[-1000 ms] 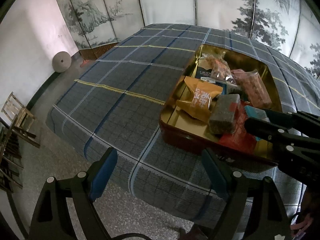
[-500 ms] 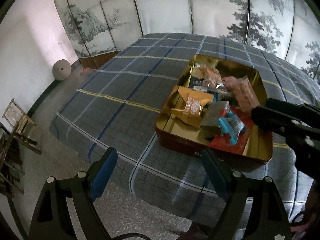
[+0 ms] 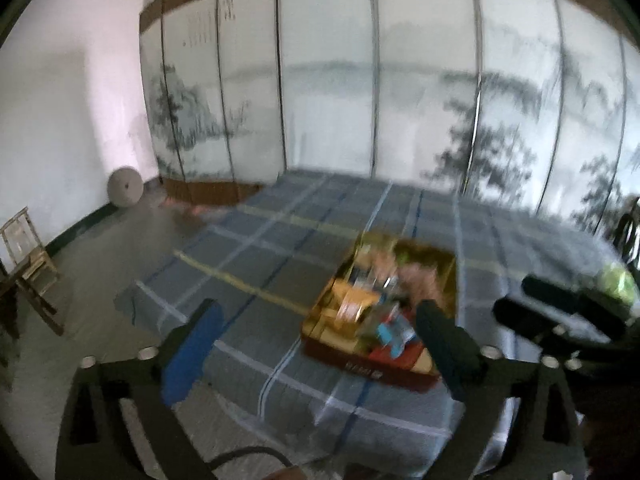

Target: Organize snacks

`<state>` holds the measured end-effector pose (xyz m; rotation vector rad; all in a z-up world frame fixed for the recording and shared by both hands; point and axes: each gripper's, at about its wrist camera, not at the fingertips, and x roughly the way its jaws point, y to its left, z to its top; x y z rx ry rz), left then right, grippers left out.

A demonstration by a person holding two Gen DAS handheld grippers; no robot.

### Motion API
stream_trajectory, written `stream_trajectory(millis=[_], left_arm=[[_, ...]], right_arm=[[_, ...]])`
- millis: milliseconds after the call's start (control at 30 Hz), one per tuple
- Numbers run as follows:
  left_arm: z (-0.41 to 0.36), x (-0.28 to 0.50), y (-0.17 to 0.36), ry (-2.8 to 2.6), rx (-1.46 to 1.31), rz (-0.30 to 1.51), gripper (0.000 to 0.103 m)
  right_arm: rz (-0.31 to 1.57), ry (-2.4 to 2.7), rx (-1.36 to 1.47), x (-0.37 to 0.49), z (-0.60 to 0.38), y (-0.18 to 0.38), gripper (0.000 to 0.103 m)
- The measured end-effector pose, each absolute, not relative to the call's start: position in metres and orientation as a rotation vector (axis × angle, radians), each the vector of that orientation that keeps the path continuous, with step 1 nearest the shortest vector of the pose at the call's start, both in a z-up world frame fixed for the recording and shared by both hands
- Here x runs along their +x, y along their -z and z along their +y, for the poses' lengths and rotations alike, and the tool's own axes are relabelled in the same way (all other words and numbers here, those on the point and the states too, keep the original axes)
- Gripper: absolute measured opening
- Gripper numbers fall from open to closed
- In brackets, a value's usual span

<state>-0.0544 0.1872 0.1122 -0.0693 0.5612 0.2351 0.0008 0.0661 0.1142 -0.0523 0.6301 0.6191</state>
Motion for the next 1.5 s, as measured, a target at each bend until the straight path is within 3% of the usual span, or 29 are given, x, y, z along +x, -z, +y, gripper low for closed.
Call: stream_trajectory(millis=[167, 367, 433, 667, 1500], left_arm=[[0.178, -0.098, -0.174, -0.15, -0.099, 0.371, 0.103], [0.172, -0.12, -0.193, -0.037, -0.146, 0.29, 0.103], [0.166, -0.121, -0.191, -0.084, -0.118, 0.286, 0.103], [0.162, -0.118, -0.154, -0.177, -0.08, 0.378, 0.103], [0.178, -0.12, -0.115, -0.229, -0.086, 0.444, 0.103]], right_arm=[[0.542, -0.615, -0.018, -0.026, 0.046, -0.145, 0.056], [0.426, -0.603, -0.003, -0.061, 0.03, -0.182, 0.057], [0.397, -0.596, -0.007, -0.069, 0.028, -0.188, 0.065], [0.335, -0.41, -0.021, -0.084, 0.034, -0.175, 0.078], [0.363, -0.293, -0.076, -0.1, 0.061, -0.138, 0.079]])
